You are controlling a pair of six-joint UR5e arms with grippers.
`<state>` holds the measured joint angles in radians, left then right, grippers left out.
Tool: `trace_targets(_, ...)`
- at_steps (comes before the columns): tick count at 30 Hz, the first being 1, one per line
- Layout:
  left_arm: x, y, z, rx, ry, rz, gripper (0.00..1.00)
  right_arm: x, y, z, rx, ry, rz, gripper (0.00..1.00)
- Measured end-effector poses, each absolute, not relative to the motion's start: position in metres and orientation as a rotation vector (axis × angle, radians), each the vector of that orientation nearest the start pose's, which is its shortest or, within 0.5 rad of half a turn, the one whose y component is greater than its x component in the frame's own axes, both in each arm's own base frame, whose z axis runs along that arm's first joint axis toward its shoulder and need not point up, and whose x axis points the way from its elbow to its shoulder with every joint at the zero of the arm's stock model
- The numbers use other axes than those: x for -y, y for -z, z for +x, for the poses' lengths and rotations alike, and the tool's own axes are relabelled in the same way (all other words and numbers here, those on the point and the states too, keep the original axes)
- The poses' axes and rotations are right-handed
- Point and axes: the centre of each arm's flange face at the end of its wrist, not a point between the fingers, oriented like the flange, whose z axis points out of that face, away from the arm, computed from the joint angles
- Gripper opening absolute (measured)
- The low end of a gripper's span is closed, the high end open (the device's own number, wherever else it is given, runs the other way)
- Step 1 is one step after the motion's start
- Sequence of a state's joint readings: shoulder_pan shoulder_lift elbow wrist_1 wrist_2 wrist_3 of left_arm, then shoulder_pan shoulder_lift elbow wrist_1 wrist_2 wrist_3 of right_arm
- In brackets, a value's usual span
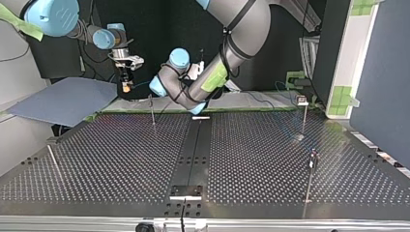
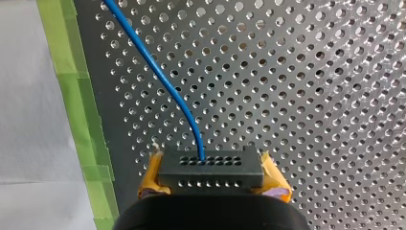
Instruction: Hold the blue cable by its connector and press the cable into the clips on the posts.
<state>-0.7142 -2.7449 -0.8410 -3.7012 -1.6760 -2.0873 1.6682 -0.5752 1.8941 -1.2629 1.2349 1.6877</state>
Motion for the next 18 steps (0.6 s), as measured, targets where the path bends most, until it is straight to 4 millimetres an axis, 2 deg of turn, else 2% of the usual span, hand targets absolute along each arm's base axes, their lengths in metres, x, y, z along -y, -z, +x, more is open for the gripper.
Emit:
trace_targets(13, 0.560, 0.021, 0.449, -2.641, 0.278, 0.261, 1.00, 0.524, 0.091, 0.219, 1.126, -1.580, 1.527, 0.00)
trace_targets(18, 0.559, 0.027, 0.451, -2.636, 0.271, 0.259, 1.00, 0.524, 0.091, 0.219, 1.126, -1.580, 1.527, 0.00)
